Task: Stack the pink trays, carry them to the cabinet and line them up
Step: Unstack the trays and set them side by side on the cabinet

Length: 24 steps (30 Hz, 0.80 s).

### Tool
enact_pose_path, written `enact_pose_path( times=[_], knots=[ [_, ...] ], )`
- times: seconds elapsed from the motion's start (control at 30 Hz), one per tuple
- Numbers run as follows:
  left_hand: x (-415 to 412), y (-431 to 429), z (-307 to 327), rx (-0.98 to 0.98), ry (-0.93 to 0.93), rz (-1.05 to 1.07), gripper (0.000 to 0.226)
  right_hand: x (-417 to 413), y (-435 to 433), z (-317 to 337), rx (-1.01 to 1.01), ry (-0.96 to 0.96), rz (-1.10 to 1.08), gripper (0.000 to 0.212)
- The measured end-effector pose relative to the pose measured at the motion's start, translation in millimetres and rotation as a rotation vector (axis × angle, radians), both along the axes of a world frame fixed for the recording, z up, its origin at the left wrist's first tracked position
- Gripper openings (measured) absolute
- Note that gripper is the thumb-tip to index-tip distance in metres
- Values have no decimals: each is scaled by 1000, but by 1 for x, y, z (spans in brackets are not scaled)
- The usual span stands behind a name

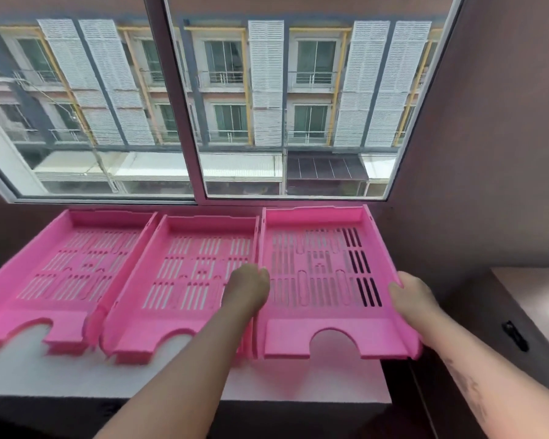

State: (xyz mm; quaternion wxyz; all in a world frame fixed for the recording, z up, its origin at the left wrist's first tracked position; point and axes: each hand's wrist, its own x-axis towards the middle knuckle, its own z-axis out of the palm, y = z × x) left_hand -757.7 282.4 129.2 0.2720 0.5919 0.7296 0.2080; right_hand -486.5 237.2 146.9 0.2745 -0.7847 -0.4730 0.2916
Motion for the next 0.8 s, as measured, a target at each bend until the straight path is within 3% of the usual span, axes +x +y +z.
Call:
enact_pose_path(
  times=[0.37,0.47,0.57,0.63,0.67,0.73,0.8],
  knots=[
    [-13,4,-31,22,182,21,36,-16,7,-42,-46,107,10,23],
    [-13,2,-33,12,151,26,38,-20,10,-46,-63,100,13,24],
    [-17,-4,-35,-36,82,4,54,-27,10,-45,-84,153,28,26],
    [-21,-10,-38,-72,-2,-11,63,-31,8,-44,-96,211,50,39],
    [-24,-14,-39,-72,-45,-15,66,-32,5,-46,-100,153,83,49],
    [-29,-27,-38,-47,-99,-36,70,-34,-1,-53,-31,-253,163,65],
    [-36,-45,-39,-14,-75,-88,75,-43,-11,-56,119,-555,297,66]
  ],
)
